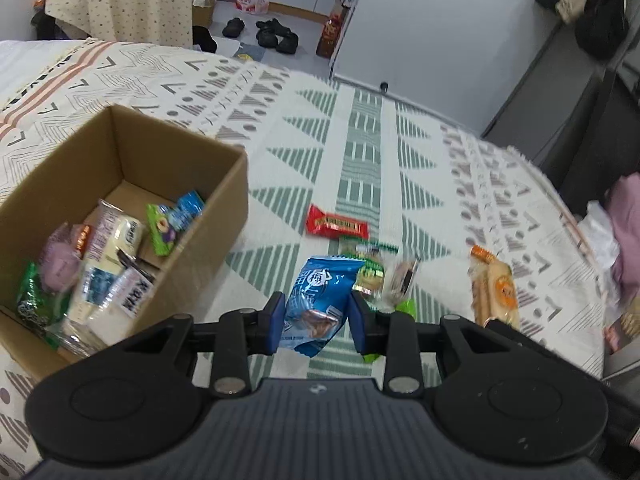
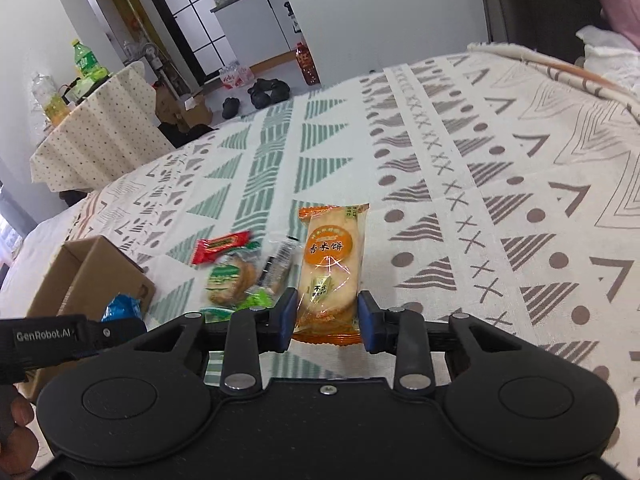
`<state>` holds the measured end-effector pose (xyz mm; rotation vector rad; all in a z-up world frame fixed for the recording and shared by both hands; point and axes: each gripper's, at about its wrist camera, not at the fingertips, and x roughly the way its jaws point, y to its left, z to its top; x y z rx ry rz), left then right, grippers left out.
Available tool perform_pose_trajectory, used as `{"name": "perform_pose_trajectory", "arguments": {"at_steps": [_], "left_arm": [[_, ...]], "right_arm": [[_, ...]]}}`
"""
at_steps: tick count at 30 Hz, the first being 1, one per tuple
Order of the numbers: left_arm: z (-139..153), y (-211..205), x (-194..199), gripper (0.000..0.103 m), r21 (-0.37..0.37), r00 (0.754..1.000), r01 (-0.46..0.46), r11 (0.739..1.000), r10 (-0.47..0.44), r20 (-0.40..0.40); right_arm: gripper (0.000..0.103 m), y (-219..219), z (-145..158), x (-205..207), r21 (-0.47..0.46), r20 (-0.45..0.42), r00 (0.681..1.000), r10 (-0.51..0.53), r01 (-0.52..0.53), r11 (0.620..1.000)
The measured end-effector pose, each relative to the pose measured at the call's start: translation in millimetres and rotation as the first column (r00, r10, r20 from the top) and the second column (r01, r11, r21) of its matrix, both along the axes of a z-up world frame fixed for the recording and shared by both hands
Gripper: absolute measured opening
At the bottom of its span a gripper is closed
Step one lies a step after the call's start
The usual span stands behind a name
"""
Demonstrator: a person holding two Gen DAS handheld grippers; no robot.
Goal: Organize snacks
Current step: 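Carry both snacks over the cardboard box and open both grippers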
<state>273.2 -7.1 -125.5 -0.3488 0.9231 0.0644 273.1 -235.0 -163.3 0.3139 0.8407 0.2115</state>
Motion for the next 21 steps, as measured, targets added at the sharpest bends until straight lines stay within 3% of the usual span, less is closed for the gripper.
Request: {"name": "perform_pose_trajectory", "arguments": {"at_steps": [10,21], "left_arm": [[28.9,35.4,-7.6,0.033,-0.069,0.996,-0.048,0.996,0.053,0.073],[48.8,104.1,-15.1,0.033,-0.118,0.979,-0.147,0.982,0.161,0.123]], "right_arm": [[0.032,43.6,51.4,-15.2,-0.042,0.078,0.995,0.063,-0.06,0.997],[0.032,96.2,78.5,-20.7,-0.068,0.124,0.986,0.111,-0.103,0.992]]}}
